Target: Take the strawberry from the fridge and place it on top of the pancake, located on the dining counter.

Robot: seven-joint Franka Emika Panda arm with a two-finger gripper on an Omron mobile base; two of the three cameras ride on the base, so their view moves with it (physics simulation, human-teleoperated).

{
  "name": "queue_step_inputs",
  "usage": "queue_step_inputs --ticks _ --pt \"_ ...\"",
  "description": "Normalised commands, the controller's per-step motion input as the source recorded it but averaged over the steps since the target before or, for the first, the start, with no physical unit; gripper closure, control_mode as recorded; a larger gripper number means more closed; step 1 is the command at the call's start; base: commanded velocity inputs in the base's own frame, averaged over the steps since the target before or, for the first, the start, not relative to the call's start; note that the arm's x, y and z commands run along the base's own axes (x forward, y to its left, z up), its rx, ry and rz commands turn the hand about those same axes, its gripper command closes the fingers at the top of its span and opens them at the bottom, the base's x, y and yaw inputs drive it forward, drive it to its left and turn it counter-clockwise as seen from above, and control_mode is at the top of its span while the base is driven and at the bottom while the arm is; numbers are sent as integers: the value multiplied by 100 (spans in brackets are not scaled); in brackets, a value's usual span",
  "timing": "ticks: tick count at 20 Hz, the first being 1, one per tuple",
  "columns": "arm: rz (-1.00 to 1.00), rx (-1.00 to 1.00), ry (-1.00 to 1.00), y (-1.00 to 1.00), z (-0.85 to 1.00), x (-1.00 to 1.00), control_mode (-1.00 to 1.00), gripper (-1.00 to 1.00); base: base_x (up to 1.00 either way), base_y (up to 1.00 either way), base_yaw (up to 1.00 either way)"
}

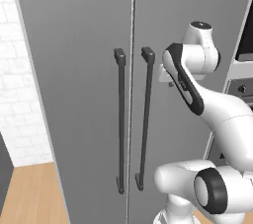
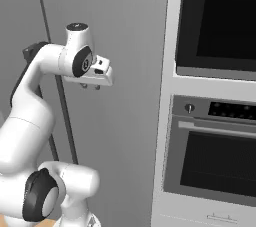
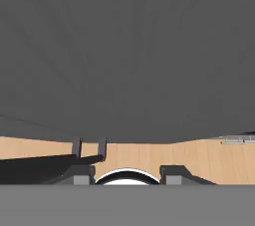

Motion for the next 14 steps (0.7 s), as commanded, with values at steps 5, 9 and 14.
queue_step_inputs --ticks 5,9,14 --pt "0 0 0 0 0 0 100 -100 -31 0 0" --pt "0 0 0 0 0 0 100 -100 -66 5 0" --pt "0 0 0 0 0 0 100 -100 -41 50 0"
